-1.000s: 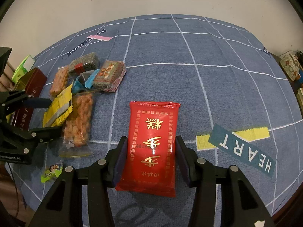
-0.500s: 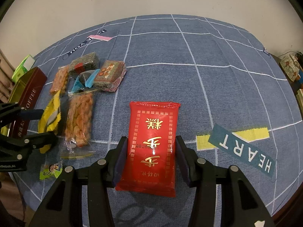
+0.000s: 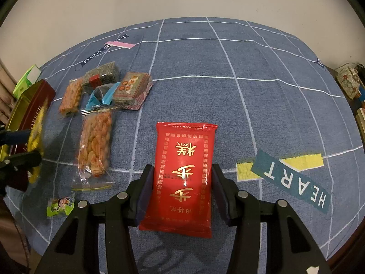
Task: Organize snacks
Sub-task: 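Carry the yellow foil packet into the tin and release it with the left gripper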
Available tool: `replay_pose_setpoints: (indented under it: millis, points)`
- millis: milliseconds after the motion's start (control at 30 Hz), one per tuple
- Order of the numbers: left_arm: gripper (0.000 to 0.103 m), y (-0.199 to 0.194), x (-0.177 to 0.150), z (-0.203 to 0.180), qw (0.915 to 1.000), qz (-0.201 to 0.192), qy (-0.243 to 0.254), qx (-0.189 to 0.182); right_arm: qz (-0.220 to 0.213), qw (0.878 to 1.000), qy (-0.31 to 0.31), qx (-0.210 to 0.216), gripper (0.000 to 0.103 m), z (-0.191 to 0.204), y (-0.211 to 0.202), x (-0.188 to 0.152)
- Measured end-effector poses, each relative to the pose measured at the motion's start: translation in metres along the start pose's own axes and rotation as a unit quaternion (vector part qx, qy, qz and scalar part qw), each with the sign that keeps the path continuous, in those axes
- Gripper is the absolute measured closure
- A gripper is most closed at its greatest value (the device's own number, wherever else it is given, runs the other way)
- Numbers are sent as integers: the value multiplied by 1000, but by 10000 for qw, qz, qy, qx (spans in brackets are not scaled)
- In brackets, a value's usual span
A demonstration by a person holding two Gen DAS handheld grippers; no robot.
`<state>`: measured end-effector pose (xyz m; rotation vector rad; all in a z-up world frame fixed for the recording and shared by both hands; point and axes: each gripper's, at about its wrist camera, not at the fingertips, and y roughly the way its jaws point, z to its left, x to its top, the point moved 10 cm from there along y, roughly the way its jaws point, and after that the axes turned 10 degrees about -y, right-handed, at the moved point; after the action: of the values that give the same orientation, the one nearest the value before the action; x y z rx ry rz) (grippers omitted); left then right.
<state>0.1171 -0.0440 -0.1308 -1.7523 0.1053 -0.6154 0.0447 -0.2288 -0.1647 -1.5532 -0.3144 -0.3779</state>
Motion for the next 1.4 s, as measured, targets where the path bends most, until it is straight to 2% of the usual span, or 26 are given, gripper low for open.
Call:
replay_pose_setpoints:
  millis: [333, 467, 600, 700, 900, 1233, 1400]
  points:
    - [42, -52, 12, 49, 9954, -413, -823, 251, -14, 10000, -44, -71, 55, 1, 1, -1]
    - [42, -73, 11, 95, 9880, -508, -1340, 572, -19, 9999, -53, -100, 54, 2, 0, -2]
    - [42, -80, -1, 138, 9791, -466, -1766, 897, -24, 9999, -65, -136, 53, 3, 0, -2]
    - [42, -79, -18, 167, 9719, -331, -2109, 994, -22, 9999, -76, -152, 53, 3, 1, -1]
    - [42, -73, -45, 199, 9648, -185, -2267, 1323, -23, 9998, -91, -181, 52, 3, 2, -2]
    - [42, -58, -66, 215, 9607, 41, -2387, 1415, 5, 9998, -78, -207, 52, 4, 2, -1]
    - [42, -53, -76, 223, 9535, 168, -2626, 1470, 9, 9997, -71, -223, 52, 3, 2, -2]
